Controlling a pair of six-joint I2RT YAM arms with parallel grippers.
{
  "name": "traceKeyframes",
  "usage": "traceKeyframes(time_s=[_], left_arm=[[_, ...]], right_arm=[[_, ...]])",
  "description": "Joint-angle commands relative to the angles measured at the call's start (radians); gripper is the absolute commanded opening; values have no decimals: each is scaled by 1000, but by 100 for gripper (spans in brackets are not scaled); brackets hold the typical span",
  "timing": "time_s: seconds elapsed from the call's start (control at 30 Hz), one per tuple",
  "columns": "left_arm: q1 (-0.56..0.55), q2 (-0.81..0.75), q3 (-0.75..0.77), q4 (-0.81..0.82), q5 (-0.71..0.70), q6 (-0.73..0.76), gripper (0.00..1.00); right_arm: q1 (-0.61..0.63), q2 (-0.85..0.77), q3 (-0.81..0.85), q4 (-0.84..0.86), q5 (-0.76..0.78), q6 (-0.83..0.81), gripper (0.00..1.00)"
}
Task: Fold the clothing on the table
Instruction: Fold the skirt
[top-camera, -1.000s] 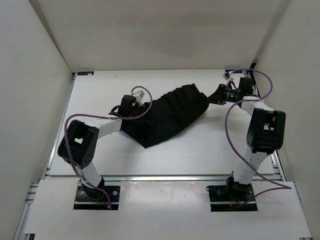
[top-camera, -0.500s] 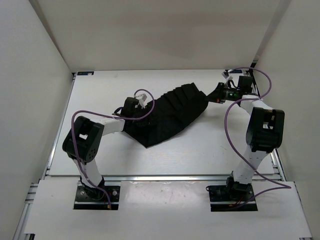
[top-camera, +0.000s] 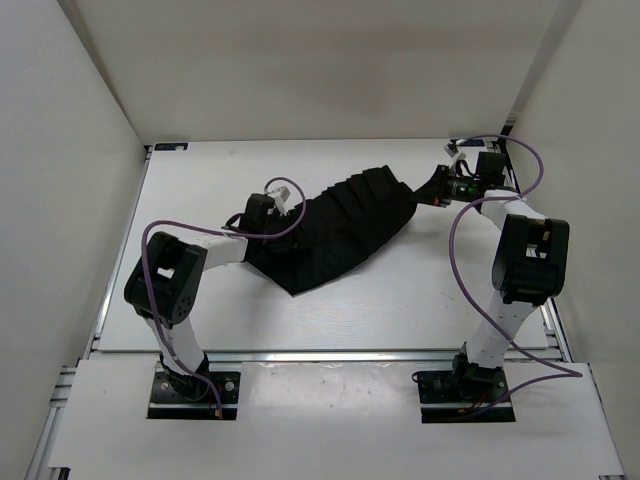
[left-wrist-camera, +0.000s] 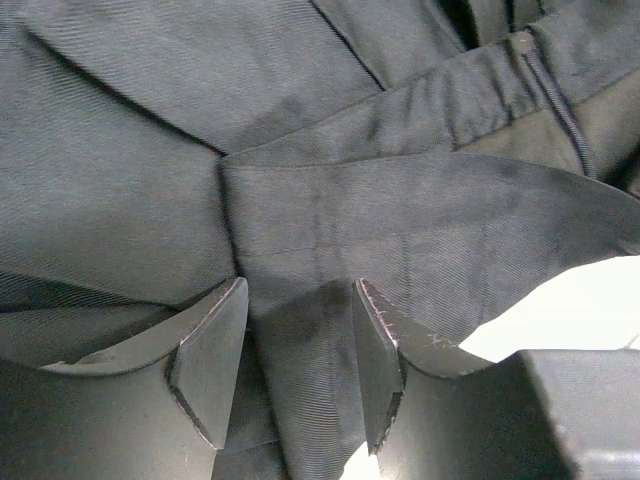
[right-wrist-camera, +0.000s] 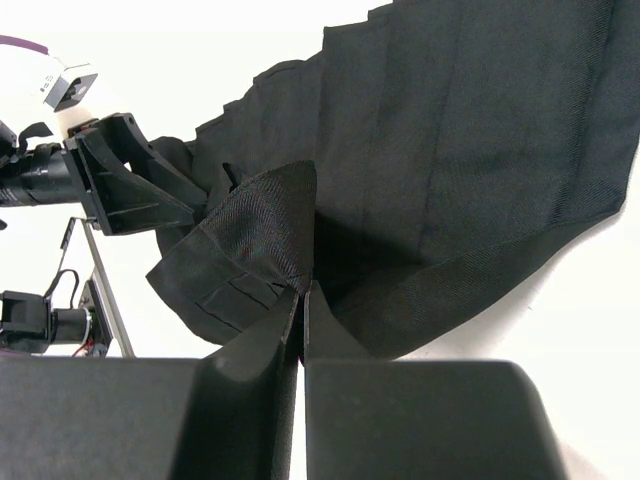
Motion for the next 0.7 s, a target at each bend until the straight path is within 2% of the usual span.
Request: traceKeyframes(time_s=[0.0, 0.3, 0.47, 0.57, 0.67], left_arm=[[5, -30, 15, -20, -22, 25, 57], [11, -15, 28, -40, -54, 29, 60], [11, 1, 18, 13, -11, -1, 59], [13, 14, 16, 67, 22, -37, 57], [-1, 41, 27, 79, 50, -46, 48]], right_arm=[[-8, 3, 33, 22, -11, 5, 0], [2, 4, 31, 25, -22, 1, 0], [2, 3, 31, 27, -22, 1, 0], [3, 3, 27, 27, -19, -1, 0], [2, 6, 33, 28, -15, 1, 0]])
